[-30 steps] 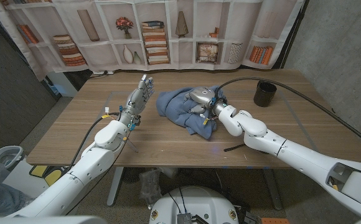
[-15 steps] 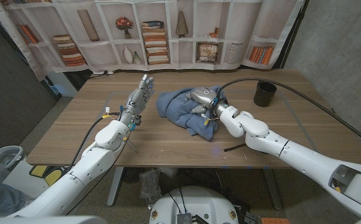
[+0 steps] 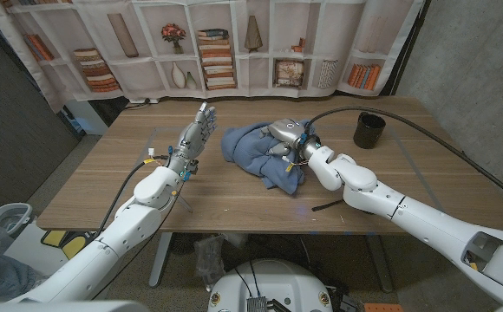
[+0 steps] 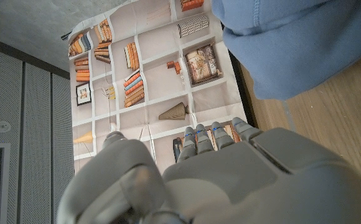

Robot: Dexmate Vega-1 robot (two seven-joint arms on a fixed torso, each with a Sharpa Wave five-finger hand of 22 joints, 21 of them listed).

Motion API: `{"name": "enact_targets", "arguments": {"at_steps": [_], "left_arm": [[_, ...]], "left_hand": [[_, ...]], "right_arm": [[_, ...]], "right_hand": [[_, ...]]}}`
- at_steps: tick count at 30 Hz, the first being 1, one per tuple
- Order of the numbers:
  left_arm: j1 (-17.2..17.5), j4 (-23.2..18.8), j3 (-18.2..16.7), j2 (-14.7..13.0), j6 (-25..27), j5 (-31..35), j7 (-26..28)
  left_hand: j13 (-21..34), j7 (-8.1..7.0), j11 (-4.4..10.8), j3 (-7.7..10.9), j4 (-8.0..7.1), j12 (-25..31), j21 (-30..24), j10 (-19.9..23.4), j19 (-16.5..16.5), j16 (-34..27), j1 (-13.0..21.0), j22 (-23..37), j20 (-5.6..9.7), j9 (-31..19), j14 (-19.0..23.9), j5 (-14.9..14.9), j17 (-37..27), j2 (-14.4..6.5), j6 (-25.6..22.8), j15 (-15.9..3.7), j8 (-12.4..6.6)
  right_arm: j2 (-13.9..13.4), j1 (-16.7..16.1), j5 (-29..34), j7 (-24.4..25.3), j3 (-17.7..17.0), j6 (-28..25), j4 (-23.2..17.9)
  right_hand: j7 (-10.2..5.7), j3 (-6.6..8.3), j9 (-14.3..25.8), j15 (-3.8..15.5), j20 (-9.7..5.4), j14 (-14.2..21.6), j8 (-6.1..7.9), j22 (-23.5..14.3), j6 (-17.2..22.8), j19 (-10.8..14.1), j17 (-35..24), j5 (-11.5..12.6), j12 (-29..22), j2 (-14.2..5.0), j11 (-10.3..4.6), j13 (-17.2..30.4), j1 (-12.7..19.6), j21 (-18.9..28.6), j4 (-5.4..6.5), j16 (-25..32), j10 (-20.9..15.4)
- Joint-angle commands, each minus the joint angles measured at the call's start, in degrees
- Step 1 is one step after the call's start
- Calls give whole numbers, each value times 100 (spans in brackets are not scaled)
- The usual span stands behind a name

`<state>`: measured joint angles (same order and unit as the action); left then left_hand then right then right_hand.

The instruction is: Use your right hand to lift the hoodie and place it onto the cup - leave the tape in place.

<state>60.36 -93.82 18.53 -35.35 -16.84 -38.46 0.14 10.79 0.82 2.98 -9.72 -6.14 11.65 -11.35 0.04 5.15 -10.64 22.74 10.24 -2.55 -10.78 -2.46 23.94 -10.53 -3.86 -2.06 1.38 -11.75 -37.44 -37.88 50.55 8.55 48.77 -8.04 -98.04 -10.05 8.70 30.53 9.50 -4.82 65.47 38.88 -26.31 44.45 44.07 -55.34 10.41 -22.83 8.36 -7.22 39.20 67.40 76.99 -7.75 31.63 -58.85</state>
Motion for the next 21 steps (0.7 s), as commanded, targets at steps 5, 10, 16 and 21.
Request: {"name": "enact_targets", "arguments": {"at_steps": [5,10,16,21], "left_arm": [[1,-37,13,23,-20,35,40],[1,-56,18,20,-15,46,46],[-7,-67,26,17,7,50,53],[-16,-61,35,22,11,50,46]], "left_hand": [[12,-20,18,-71,6,-3,-24,-11,8,-26,40,23,-38,-14,16,-7,-9,-51,-18,5,17],[12,-21,34,-76,6,-2,-25,-7,5,-26,43,23,-40,-14,17,-8,-9,-54,-27,7,14],[12,-22,20,-82,6,-2,-24,-8,7,-26,46,23,-41,-14,16,-8,-9,-57,-30,13,13],[12,-19,14,-88,5,-3,-24,-12,9,-26,50,23,-44,-14,16,-8,-9,-61,-29,2,14]], "right_arm": [[-120,-99,105,187,-172,-11,-308],[-144,-123,143,241,-231,0,-385],[-149,-152,190,324,-290,-2,-439],[-151,-176,219,393,-342,-9,-493]], "right_hand": [[22,-15,13,377,-812,290,30,48,52,89,-62,14,65,-1432,-37,78,1409,86,-17,45,-114],[18,-20,13,380,-813,300,35,84,54,107,-60,15,89,-1429,-25,112,1423,102,-23,36,-124],[20,-30,19,381,-812,313,40,123,48,136,-65,17,126,-1428,-19,136,1431,128,-21,32,-127],[30,-38,19,380,-812,334,43,145,47,151,-68,18,139,-1430,-19,153,1434,139,-19,40,-136]]}}
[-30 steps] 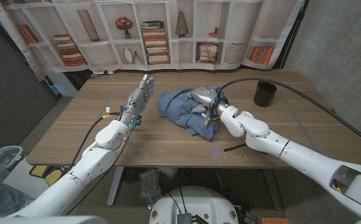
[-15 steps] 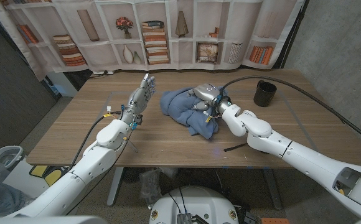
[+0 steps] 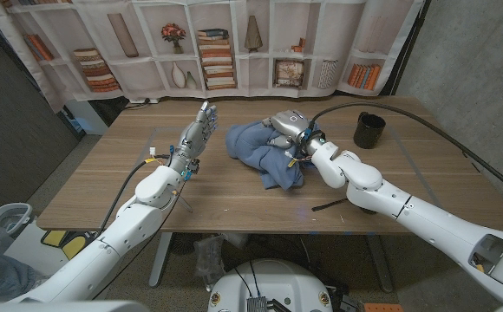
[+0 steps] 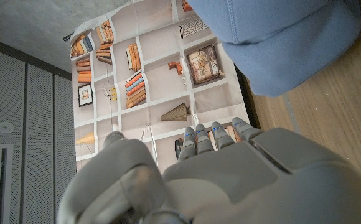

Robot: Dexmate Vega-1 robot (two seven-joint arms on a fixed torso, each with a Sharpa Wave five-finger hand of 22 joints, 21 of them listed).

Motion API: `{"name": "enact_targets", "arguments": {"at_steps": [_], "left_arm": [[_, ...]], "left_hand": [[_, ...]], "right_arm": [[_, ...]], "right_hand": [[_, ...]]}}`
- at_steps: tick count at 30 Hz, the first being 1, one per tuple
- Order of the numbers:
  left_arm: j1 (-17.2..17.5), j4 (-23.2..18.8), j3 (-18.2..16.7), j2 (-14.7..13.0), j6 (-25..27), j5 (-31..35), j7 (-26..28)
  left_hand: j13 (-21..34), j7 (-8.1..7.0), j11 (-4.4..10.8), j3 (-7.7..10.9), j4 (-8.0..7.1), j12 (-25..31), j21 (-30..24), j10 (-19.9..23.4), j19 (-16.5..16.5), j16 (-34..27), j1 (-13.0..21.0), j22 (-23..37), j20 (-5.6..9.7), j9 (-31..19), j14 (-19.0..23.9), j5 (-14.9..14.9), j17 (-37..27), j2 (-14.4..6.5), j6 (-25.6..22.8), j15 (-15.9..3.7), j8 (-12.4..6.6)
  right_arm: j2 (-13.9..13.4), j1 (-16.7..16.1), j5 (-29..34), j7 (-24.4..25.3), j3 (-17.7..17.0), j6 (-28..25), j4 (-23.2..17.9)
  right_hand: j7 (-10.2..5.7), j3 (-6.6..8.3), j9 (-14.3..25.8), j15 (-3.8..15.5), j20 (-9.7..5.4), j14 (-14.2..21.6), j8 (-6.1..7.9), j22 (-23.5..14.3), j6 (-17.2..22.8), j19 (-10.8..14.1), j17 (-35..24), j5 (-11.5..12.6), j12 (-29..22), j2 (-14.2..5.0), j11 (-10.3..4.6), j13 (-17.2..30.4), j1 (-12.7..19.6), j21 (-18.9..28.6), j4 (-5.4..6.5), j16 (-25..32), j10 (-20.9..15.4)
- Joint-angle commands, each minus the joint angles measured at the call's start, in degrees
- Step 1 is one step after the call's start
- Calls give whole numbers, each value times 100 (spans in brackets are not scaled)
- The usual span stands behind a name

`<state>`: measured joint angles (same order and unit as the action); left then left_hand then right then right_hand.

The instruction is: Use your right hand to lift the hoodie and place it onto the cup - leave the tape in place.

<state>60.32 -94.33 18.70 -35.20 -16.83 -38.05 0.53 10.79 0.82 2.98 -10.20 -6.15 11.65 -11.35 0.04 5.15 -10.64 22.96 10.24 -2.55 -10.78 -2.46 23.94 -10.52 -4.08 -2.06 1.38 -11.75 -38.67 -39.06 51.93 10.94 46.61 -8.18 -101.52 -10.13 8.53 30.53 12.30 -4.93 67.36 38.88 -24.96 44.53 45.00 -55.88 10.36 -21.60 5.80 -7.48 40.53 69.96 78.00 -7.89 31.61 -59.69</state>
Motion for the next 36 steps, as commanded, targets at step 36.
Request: {"name": "enact_targets", "arguments": {"at_steps": [36], "left_arm": [[-28,-60,14,-60,65,6,-39]], "left_hand": [[12,-20,40,-86,4,0,-26,-3,5,-26,48,24,-44,-14,18,-12,-9,-61,-34,5,15]], "right_arm": [[28,-202,409,353,-348,-267,-577]], "right_hand": [[21,-55,20,101,-804,220,67,251,61,151,19,24,163,-1198,47,211,1239,86,-6,20,-96]]}}
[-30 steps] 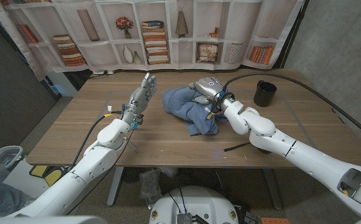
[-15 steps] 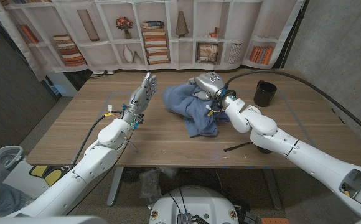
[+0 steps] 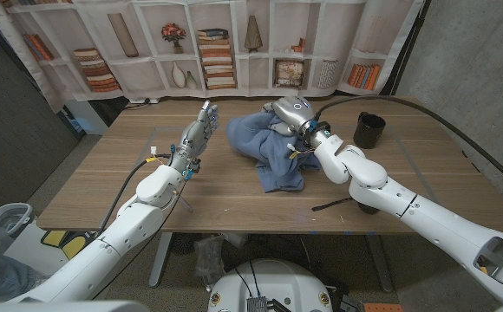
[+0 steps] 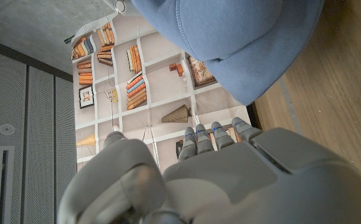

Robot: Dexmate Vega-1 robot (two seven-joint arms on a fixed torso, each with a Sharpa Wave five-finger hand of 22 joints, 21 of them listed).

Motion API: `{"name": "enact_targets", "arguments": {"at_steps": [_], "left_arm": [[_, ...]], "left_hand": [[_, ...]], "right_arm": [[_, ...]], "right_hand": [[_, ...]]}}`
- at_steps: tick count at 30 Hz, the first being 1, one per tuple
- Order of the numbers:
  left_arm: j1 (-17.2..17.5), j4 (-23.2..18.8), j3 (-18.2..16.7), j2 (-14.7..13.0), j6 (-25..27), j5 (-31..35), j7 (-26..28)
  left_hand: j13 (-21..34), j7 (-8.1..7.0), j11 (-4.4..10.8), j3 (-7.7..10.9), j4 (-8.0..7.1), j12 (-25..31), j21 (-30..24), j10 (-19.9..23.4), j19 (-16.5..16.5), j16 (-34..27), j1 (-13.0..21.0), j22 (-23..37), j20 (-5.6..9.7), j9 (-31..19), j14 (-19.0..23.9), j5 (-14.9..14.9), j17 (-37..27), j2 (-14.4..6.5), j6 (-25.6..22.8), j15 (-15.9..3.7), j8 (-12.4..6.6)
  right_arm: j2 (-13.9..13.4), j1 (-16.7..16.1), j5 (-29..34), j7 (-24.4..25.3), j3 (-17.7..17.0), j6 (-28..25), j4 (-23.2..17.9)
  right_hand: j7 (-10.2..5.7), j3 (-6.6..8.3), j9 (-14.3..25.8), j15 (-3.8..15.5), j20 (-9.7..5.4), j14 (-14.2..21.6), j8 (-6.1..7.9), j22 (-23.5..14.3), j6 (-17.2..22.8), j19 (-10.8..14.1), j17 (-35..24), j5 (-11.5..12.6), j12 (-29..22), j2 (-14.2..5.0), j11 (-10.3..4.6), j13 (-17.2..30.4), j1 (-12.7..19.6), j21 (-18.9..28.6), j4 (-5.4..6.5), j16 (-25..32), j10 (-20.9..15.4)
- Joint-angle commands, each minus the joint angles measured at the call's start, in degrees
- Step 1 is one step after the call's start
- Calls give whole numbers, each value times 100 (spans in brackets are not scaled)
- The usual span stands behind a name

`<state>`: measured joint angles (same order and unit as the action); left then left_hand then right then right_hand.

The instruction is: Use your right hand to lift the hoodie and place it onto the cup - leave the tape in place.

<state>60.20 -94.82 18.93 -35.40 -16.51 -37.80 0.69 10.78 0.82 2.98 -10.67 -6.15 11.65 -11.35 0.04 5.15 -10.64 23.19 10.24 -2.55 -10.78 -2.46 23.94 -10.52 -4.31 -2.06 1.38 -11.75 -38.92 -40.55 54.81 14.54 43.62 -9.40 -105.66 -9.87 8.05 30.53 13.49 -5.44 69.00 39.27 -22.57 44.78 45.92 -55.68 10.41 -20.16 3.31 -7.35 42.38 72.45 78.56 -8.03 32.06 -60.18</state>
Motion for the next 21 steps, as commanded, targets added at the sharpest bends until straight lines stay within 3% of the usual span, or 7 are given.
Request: {"name": "enact_targets", "arguments": {"at_steps": [1,21], "left_arm": [[-23,-6,-9,-40,30,-22,-66],[-42,65,-42,-43,-23,-76,-147]], "left_hand": [[13,-25,36,-40,3,0,-25,-2,6,-25,26,23,-44,-14,17,-12,-9,-38,-39,7,13],[13,-26,31,-67,2,-3,-25,-9,8,-24,37,24,-43,-14,13,-15,-10,-50,-36,5,16]], "right_arm": [[58,-54,138,-9,-49,-160,-175],[103,-100,268,93,-199,-358,-401]], "right_hand": [[-10,-7,12,-19,-752,56,25,17,37,60,0,19,26,-952,34,23,989,33,11,-26,-49],[6,-20,7,-20,-754,98,29,141,42,118,3,15,111,-957,45,132,1009,72,12,-26,-79]]}}
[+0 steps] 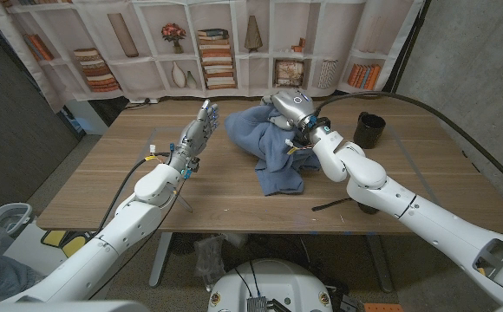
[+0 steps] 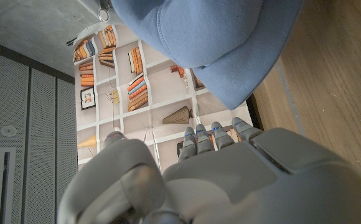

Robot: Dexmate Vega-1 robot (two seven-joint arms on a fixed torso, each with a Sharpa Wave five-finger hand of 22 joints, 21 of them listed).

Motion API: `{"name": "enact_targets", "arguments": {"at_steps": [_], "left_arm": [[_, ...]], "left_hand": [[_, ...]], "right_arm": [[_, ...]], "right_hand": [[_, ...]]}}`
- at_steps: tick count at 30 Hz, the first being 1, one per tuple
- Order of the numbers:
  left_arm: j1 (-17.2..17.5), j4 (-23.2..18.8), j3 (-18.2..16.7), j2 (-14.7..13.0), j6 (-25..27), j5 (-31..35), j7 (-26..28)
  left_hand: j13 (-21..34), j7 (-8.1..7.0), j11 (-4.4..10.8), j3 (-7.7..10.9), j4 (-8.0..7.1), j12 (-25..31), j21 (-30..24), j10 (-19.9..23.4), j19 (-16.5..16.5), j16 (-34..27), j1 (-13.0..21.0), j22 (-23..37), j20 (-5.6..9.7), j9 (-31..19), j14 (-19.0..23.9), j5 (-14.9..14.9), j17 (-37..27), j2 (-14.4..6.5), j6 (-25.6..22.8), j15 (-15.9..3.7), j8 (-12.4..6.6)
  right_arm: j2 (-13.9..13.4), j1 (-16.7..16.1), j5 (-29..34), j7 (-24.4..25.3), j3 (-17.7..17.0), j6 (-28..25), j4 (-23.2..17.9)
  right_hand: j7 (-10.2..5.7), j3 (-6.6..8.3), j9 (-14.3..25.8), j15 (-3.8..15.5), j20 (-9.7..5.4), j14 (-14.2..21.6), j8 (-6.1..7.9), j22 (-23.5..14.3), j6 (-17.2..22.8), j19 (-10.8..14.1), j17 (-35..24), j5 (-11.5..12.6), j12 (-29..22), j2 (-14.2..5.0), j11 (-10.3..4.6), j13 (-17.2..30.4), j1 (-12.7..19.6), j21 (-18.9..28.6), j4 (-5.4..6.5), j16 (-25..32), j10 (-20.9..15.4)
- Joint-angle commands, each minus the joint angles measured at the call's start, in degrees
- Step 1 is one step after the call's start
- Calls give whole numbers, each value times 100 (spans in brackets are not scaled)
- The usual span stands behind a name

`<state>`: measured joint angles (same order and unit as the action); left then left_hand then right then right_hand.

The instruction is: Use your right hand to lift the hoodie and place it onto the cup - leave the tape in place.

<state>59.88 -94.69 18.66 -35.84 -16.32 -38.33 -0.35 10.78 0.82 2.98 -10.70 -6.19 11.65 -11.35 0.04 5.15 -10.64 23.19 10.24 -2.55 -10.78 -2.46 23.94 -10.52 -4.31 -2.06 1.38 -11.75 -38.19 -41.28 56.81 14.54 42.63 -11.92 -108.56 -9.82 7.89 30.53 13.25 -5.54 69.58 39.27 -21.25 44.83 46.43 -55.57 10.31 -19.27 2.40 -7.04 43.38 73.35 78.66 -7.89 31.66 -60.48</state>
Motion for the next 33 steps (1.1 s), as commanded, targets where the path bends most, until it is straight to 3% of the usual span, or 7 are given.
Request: {"name": "enact_targets", "arguments": {"at_steps": [1,33], "left_arm": [[-10,56,-15,6,-49,-23,-40],[-64,133,-6,52,-93,-14,-58]], "left_hand": [[13,-25,32,-64,5,-3,-24,-8,8,-24,37,24,-43,-14,13,-15,-9,-51,-37,7,16],[13,-16,31,-109,2,-3,-24,-7,10,-26,57,24,-44,-15,17,-19,-10,-72,-51,15,12]], "right_arm": [[34,-28,70,110,-112,-118,-117],[-48,-172,272,291,-451,-410,-595]], "right_hand": [[2,-5,8,6,-744,48,31,16,37,72,-8,25,34,-869,11,29,919,64,0,18,-48],[-3,-34,7,5,-742,105,33,176,38,127,-30,26,156,-861,2,147,920,125,8,35,-103]]}}
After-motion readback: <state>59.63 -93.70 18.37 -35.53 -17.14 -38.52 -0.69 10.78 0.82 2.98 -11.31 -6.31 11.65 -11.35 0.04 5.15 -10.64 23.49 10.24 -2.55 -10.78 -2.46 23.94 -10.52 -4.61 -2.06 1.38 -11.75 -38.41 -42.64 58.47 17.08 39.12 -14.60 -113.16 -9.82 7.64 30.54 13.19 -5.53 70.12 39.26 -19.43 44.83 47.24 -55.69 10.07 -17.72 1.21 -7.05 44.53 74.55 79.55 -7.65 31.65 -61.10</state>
